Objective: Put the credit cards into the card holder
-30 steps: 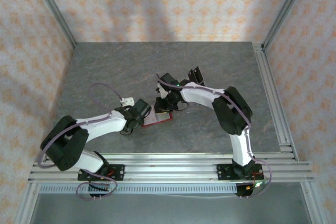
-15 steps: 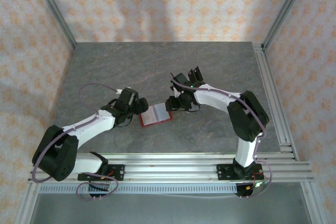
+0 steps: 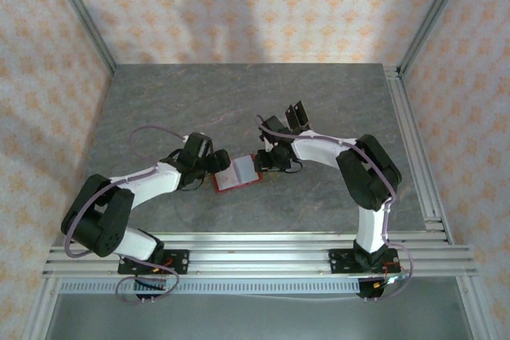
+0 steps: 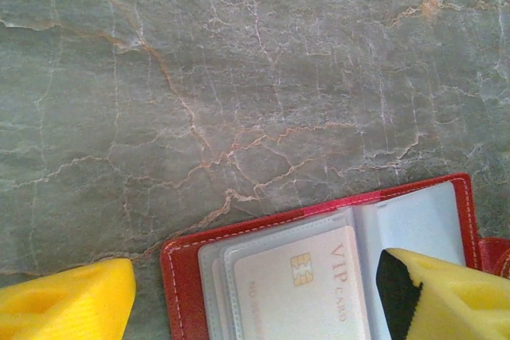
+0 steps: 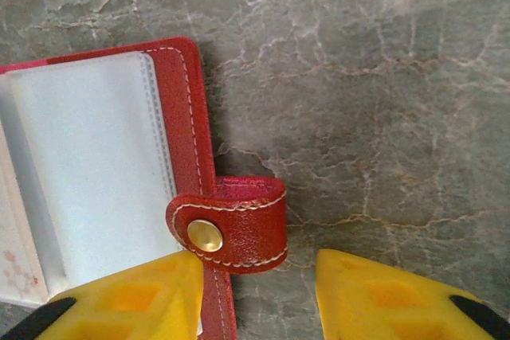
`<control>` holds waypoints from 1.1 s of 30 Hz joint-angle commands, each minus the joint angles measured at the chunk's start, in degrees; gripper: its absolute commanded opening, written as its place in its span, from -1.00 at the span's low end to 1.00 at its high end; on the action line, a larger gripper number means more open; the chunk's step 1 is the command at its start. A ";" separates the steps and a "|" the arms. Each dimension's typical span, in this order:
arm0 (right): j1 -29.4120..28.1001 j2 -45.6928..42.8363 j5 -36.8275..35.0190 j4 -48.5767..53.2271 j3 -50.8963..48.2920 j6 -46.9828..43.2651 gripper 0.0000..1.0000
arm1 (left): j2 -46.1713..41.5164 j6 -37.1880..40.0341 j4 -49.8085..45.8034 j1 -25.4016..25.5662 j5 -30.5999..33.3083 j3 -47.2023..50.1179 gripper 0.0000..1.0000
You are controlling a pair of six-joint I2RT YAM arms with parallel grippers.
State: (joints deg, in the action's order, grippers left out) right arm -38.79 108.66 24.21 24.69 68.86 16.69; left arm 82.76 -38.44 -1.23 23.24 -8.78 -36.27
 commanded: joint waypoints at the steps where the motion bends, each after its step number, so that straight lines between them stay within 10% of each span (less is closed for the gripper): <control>1: -0.41 1.25 0.96 -1.72 -1.36 0.13 -0.23 | 1.48 1.52 1.89 -0.11 0.03 -0.61 0.62; 33: -0.35 2.14 4.70 -4.31 -1.85 1.97 -0.53 | -0.79 -3.84 4.42 10.53 1.37 -8.52 0.62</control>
State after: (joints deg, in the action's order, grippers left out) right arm -38.04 108.92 24.49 24.40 68.45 18.13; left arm 82.30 -40.71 1.78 32.18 -8.54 -41.74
